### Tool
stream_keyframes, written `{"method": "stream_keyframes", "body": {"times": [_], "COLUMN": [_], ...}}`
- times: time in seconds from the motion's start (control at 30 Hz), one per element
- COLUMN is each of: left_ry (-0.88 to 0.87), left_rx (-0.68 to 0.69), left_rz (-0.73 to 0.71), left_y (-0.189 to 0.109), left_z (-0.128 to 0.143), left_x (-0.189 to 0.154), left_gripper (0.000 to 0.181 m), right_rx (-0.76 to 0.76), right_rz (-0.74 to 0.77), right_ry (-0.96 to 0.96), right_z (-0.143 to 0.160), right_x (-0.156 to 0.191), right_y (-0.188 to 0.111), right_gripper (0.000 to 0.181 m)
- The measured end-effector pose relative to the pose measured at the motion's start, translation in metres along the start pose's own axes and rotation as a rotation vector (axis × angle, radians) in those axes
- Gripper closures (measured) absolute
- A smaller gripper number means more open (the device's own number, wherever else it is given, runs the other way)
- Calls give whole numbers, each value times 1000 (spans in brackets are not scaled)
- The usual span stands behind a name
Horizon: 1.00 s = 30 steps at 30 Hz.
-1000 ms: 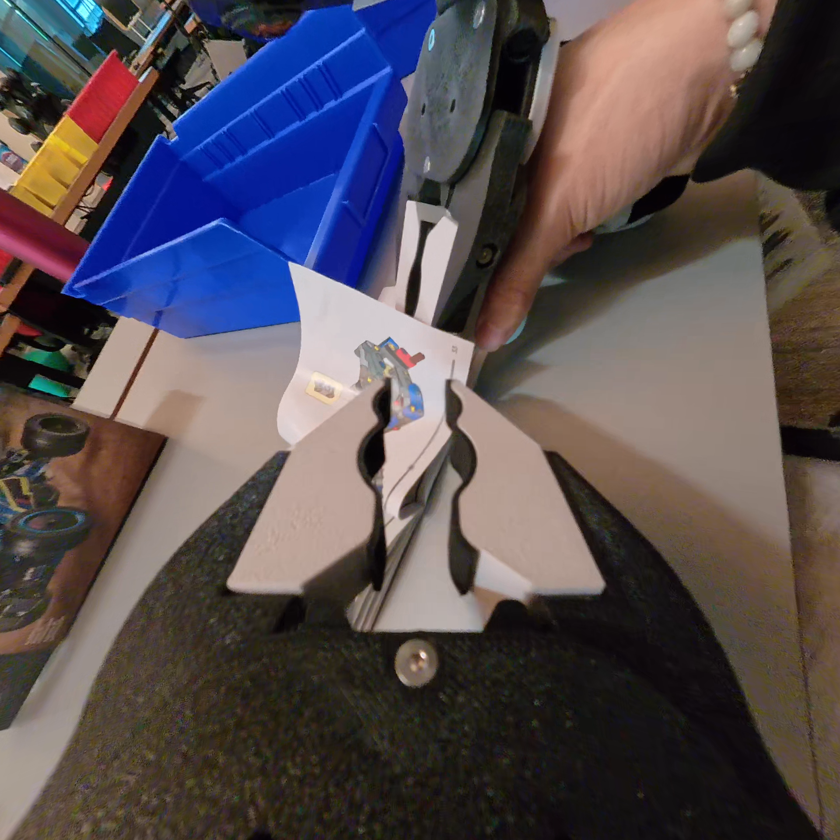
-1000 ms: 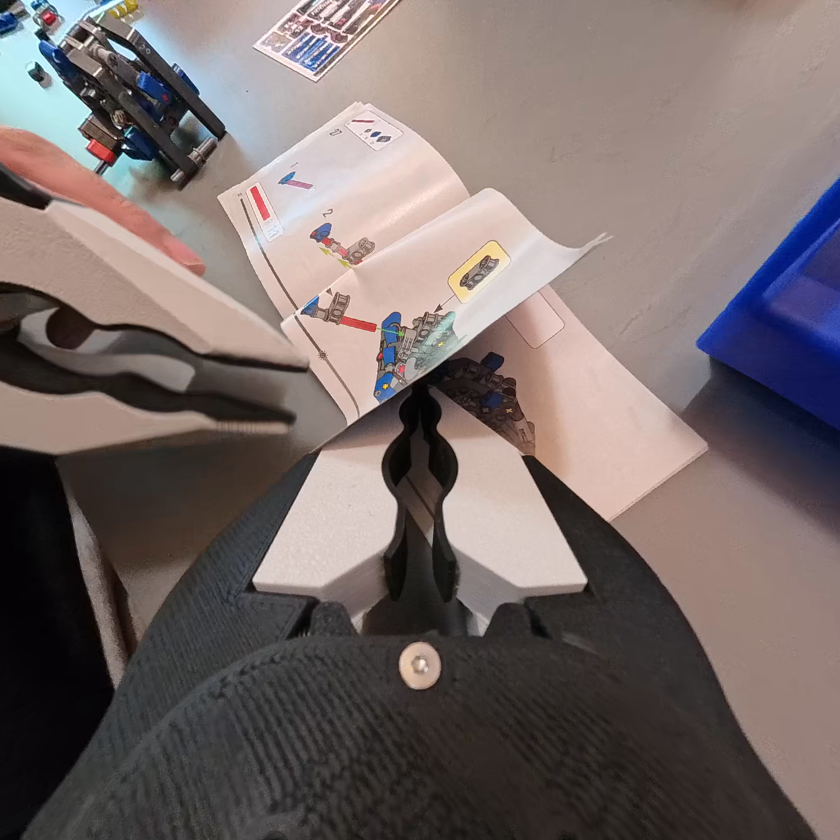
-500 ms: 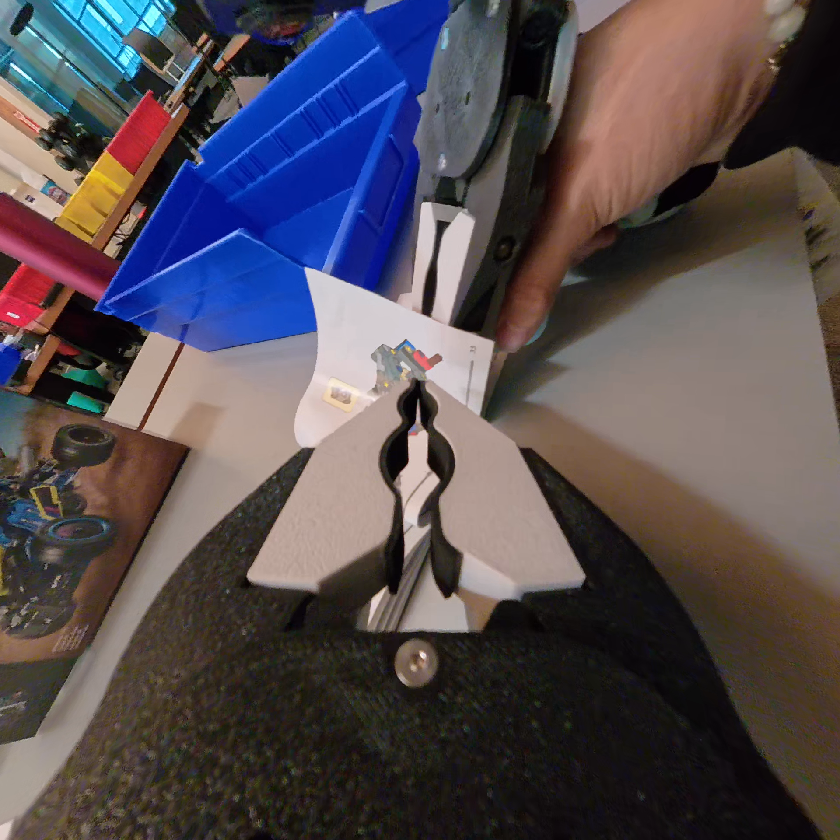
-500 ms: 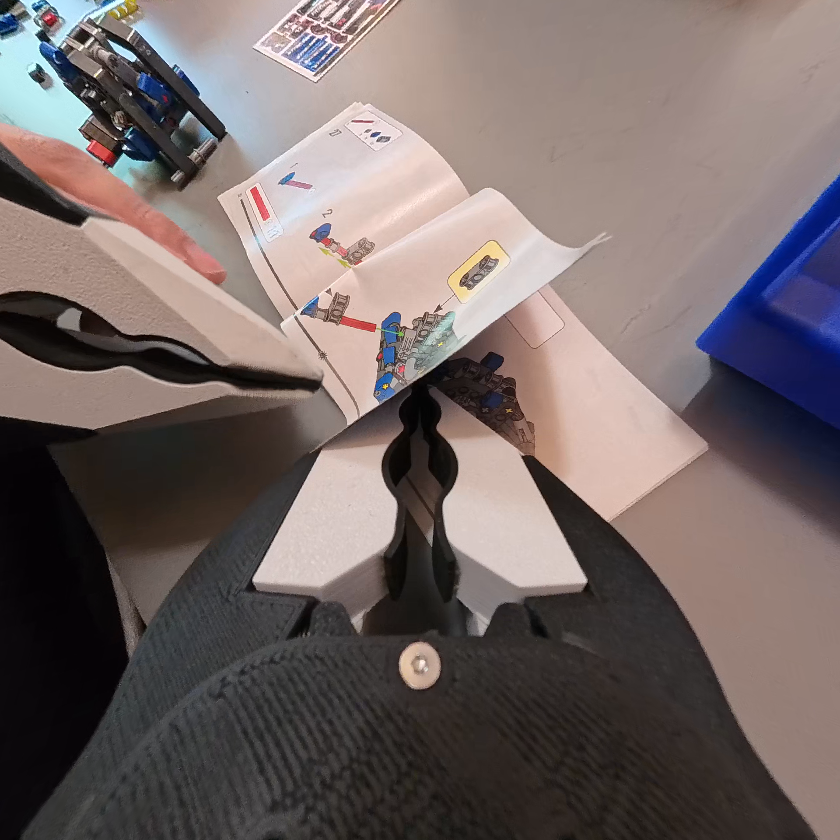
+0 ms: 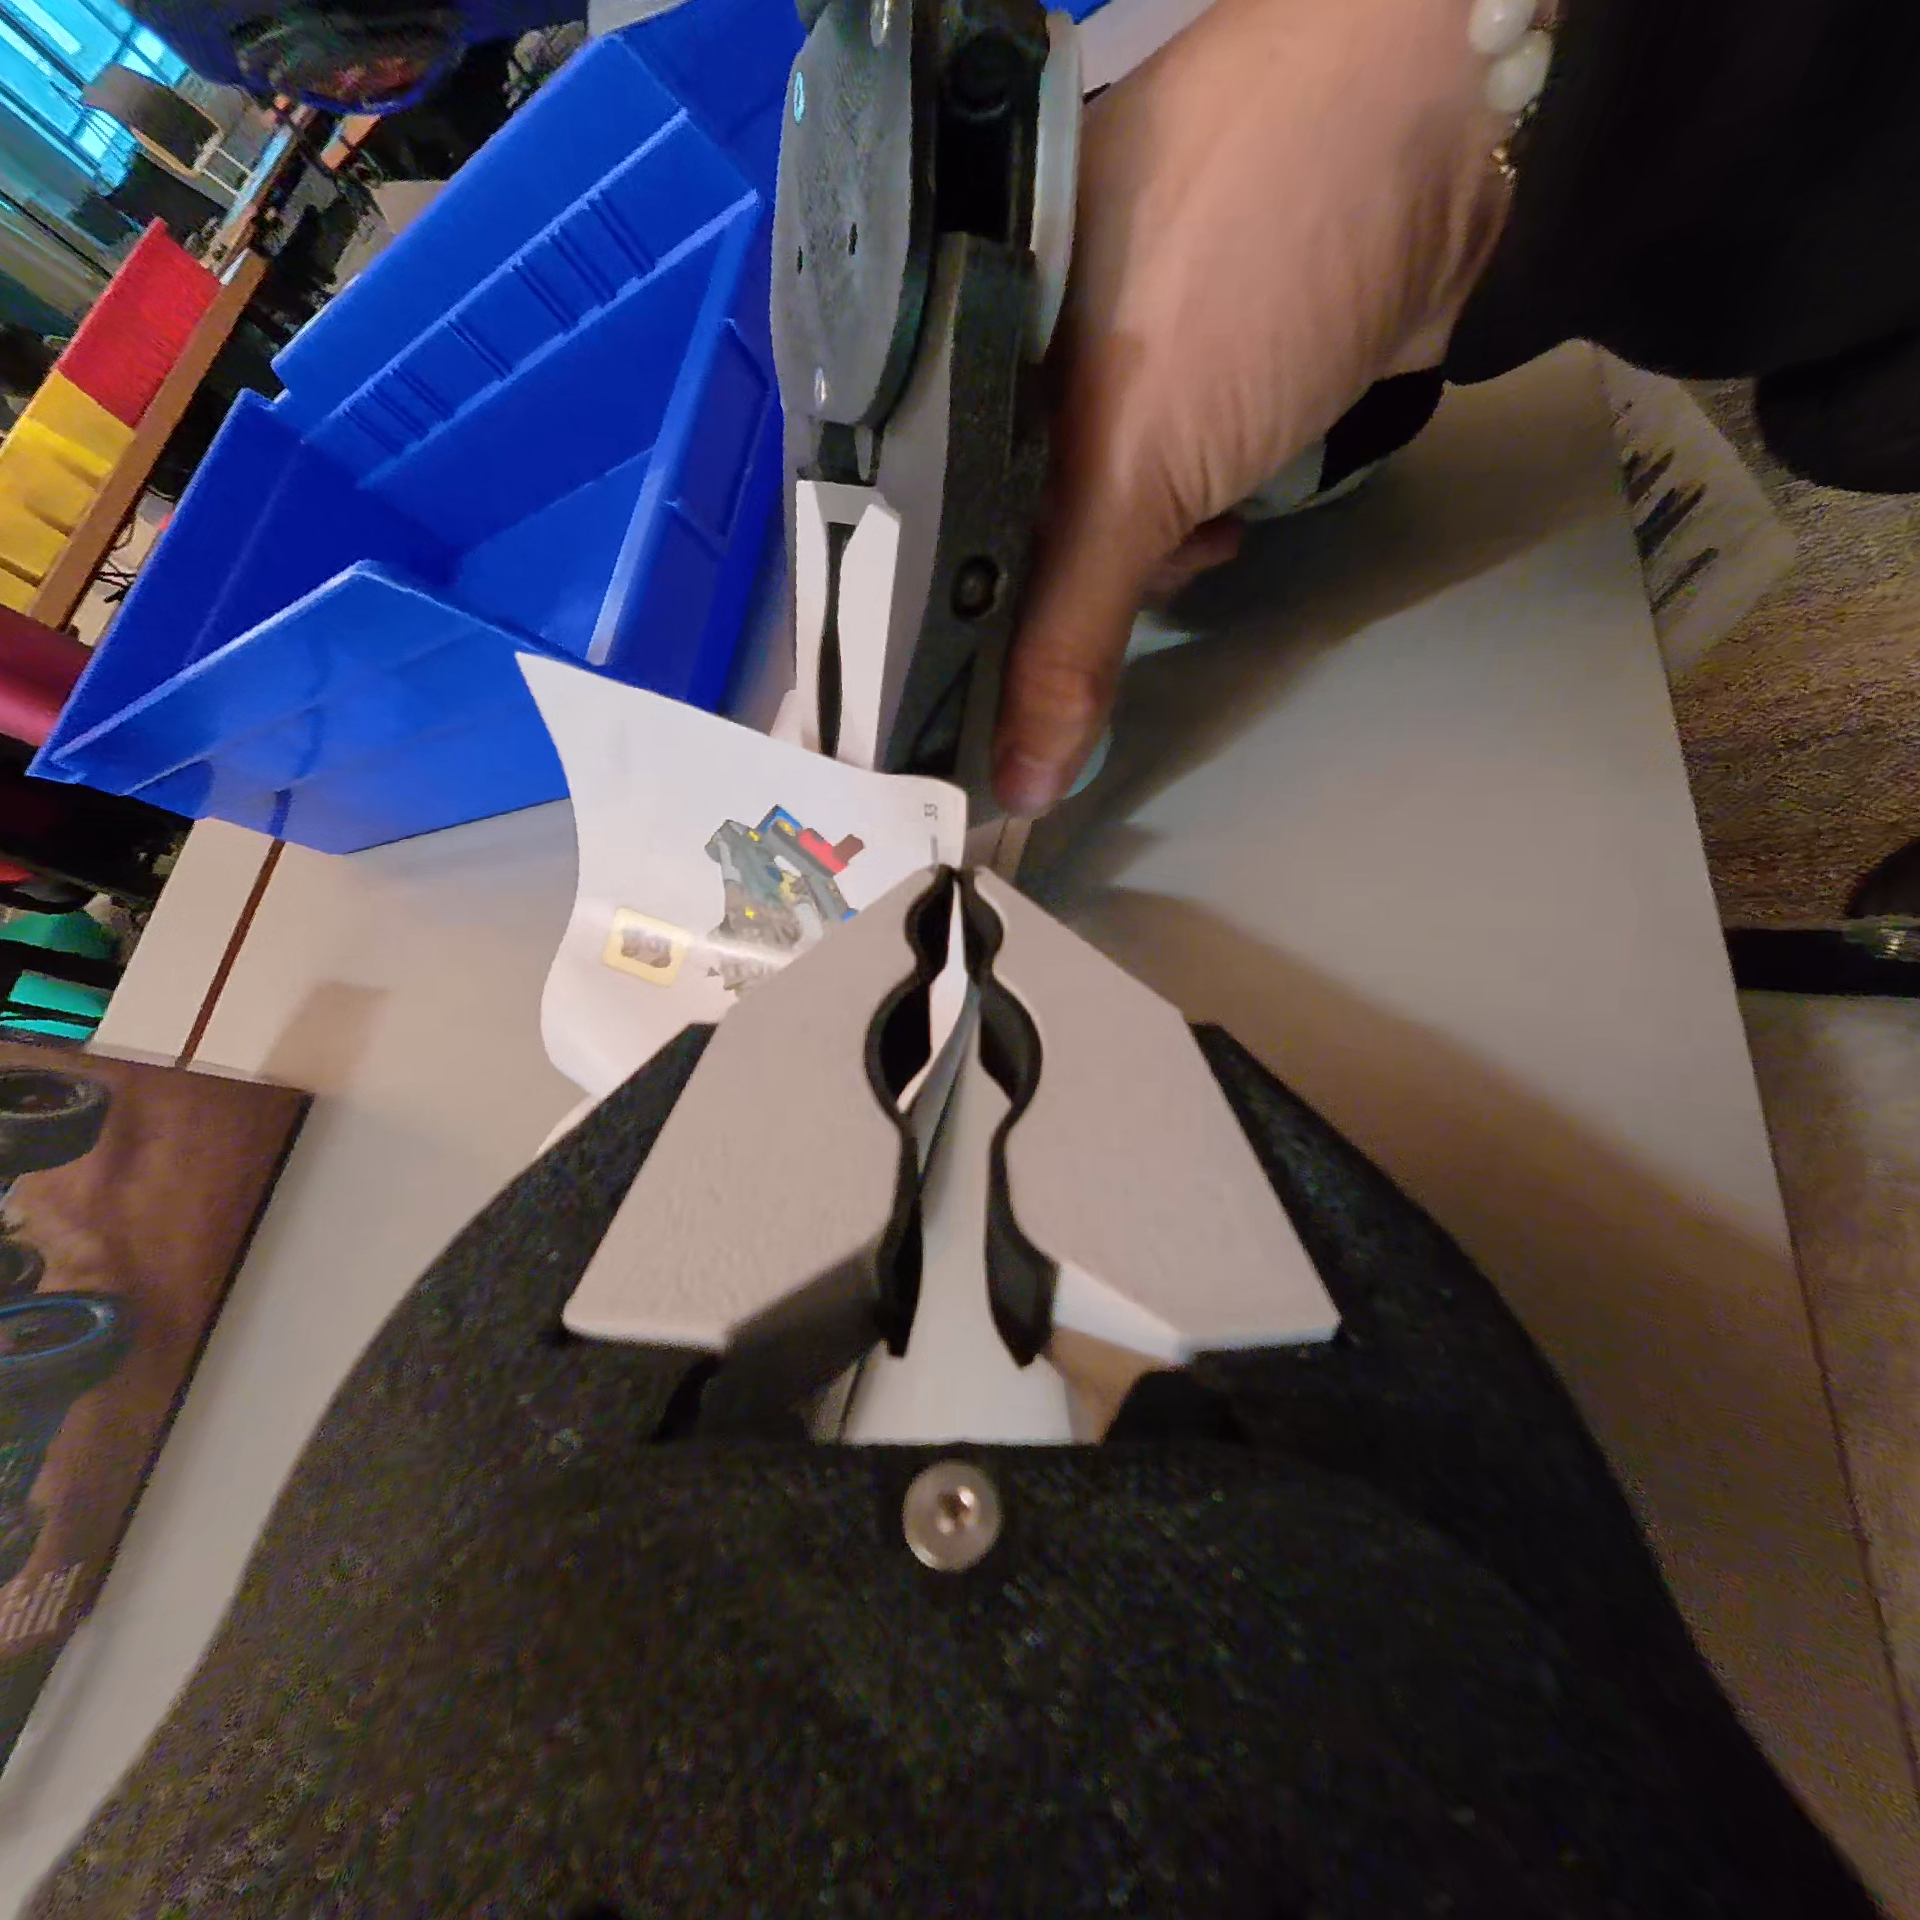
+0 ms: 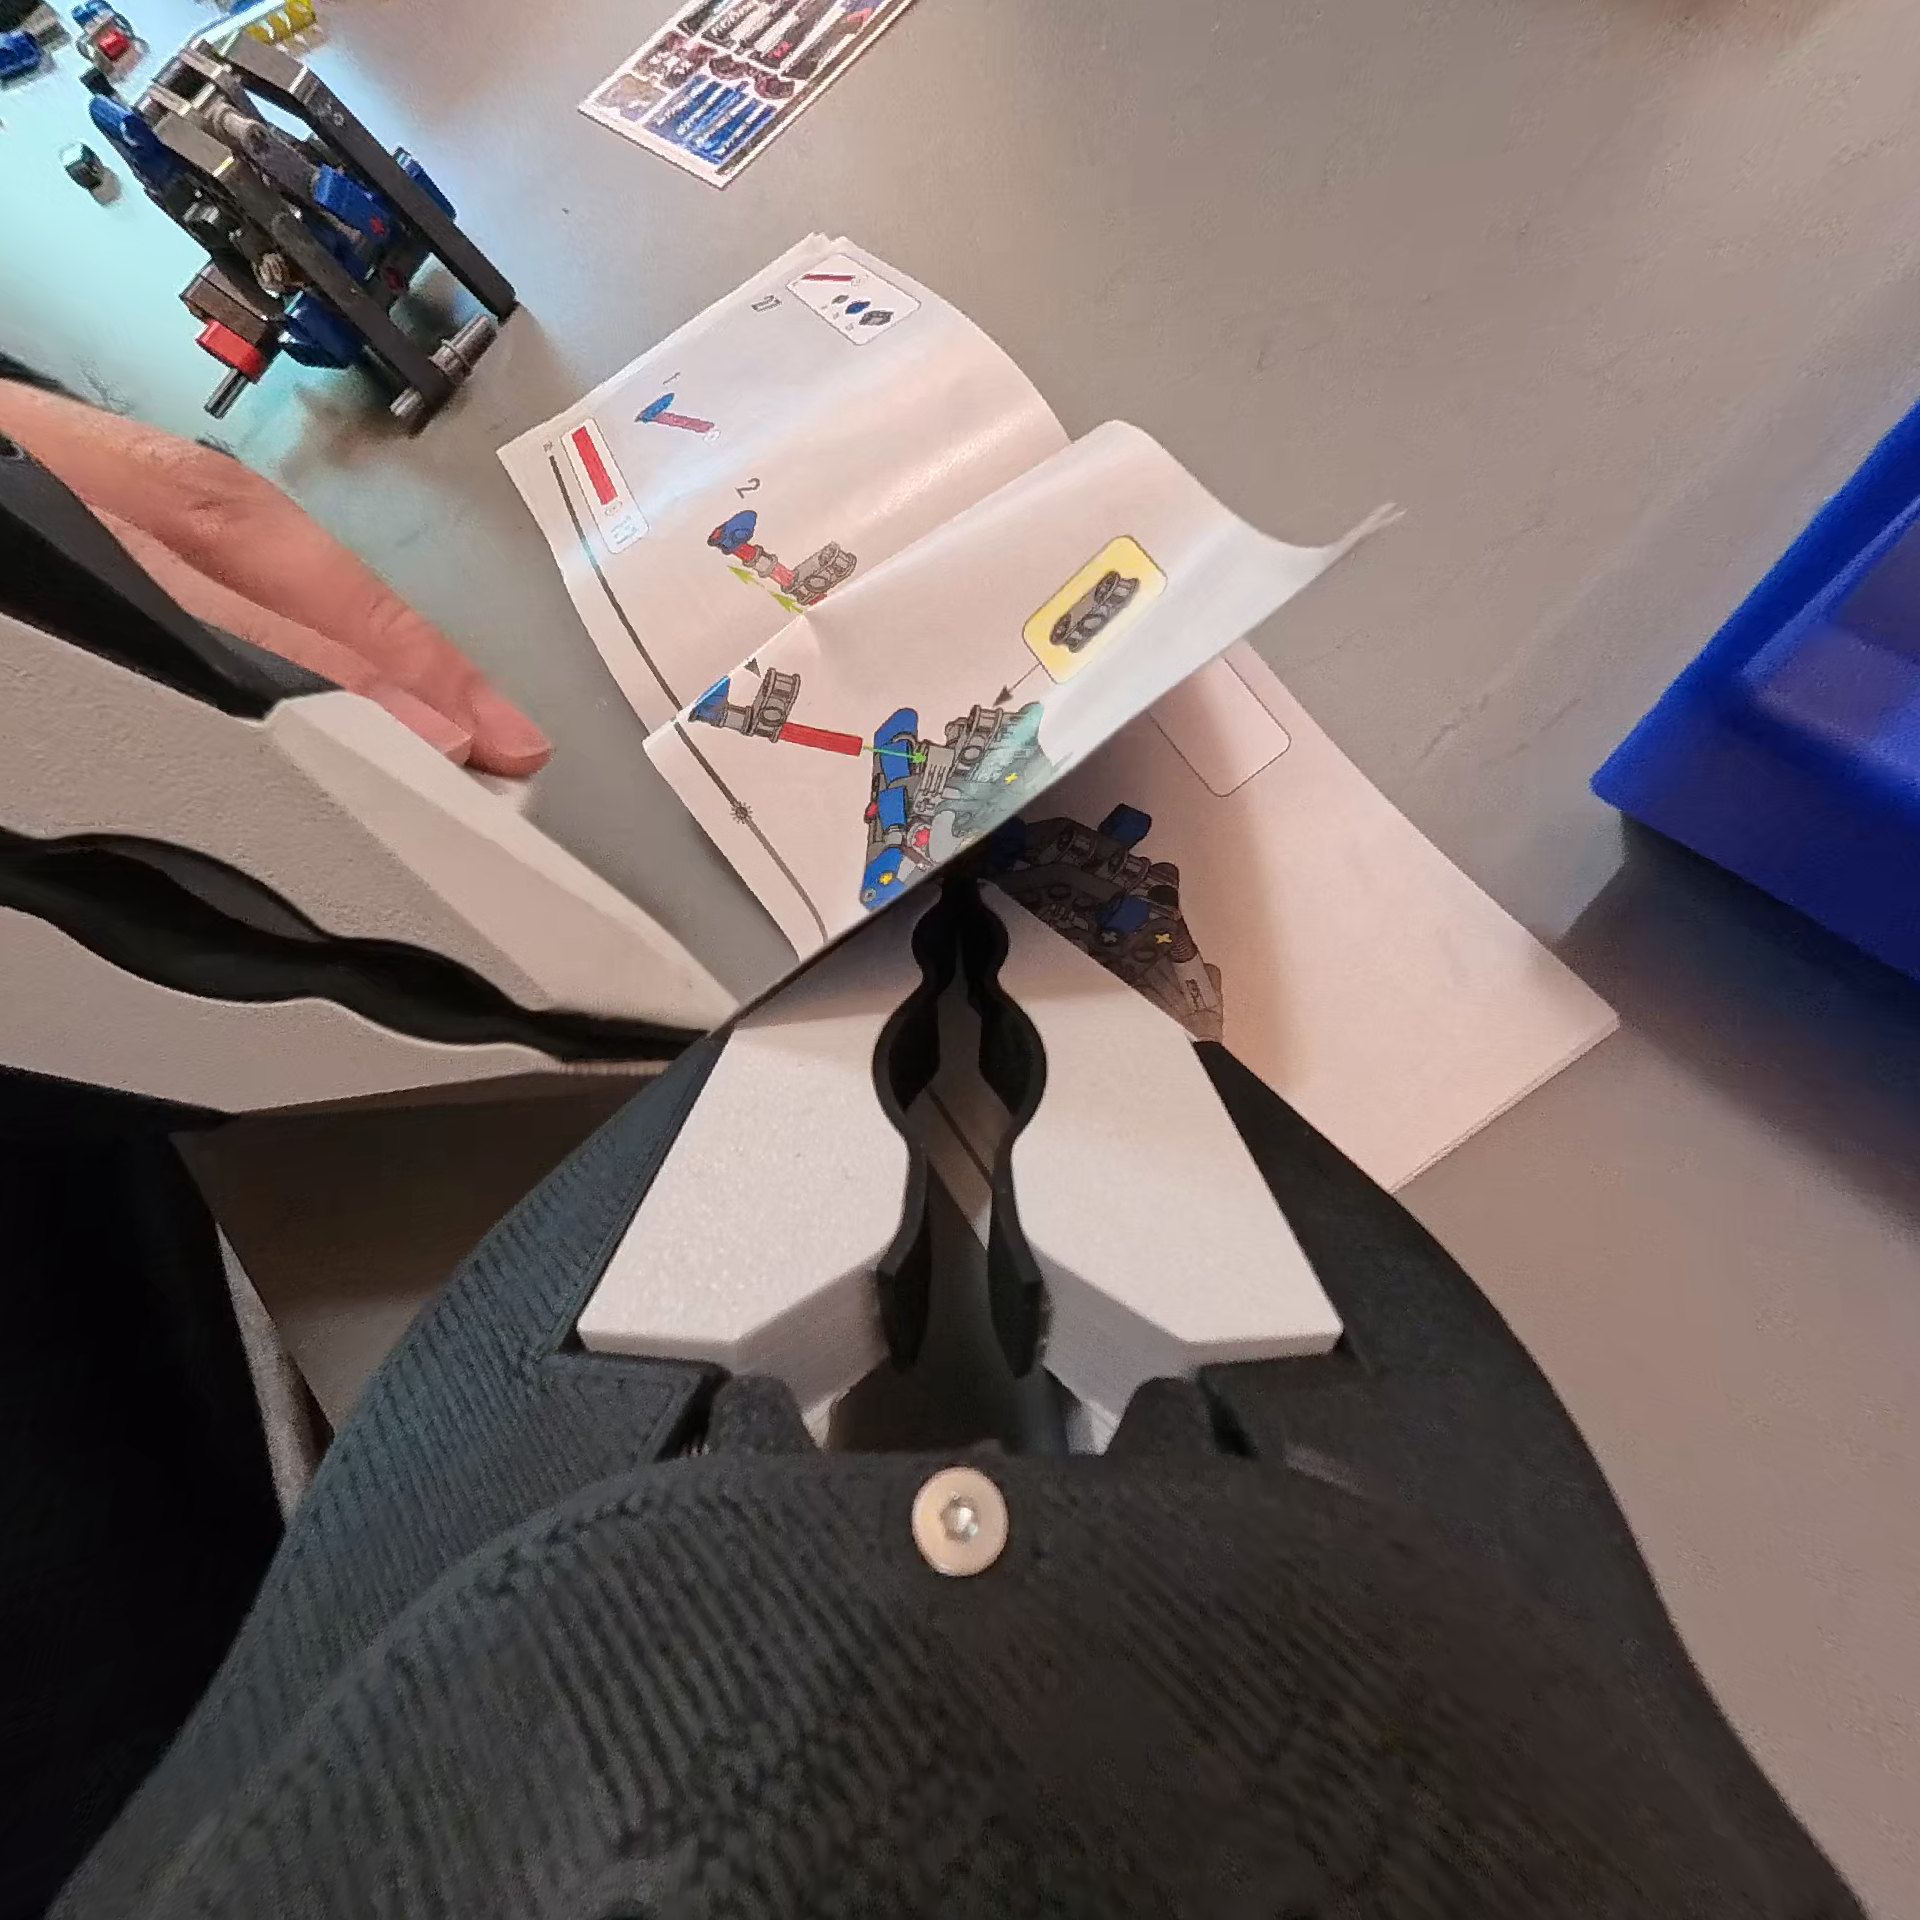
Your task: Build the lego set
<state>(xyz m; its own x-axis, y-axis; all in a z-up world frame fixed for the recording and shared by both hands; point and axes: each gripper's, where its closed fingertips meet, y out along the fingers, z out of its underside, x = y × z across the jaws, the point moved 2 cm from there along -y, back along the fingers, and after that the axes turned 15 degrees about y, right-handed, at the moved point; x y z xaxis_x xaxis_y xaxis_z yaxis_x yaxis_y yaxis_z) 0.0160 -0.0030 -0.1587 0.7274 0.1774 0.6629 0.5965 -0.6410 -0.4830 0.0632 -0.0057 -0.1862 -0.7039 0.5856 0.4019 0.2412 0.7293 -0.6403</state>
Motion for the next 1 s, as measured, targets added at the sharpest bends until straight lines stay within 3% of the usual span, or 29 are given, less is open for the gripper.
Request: {"method": "stream_keyframes", "body": {"times": [0.77,1.0], "left_ry": [5,19], "left_rx": [31,-35], "left_rz": [-8,-50], "left_y": [-4,-11], "left_z": [5,-8], "left_x": [4,13], "left_gripper": [181,176], "right_rx": [0,0], "right_rz": [1,2], "right_ry": [-1,-2], "right_z": [0,0], "right_x": [0,0], "right_y": [0,0], "right_gripper": [181,181]}}
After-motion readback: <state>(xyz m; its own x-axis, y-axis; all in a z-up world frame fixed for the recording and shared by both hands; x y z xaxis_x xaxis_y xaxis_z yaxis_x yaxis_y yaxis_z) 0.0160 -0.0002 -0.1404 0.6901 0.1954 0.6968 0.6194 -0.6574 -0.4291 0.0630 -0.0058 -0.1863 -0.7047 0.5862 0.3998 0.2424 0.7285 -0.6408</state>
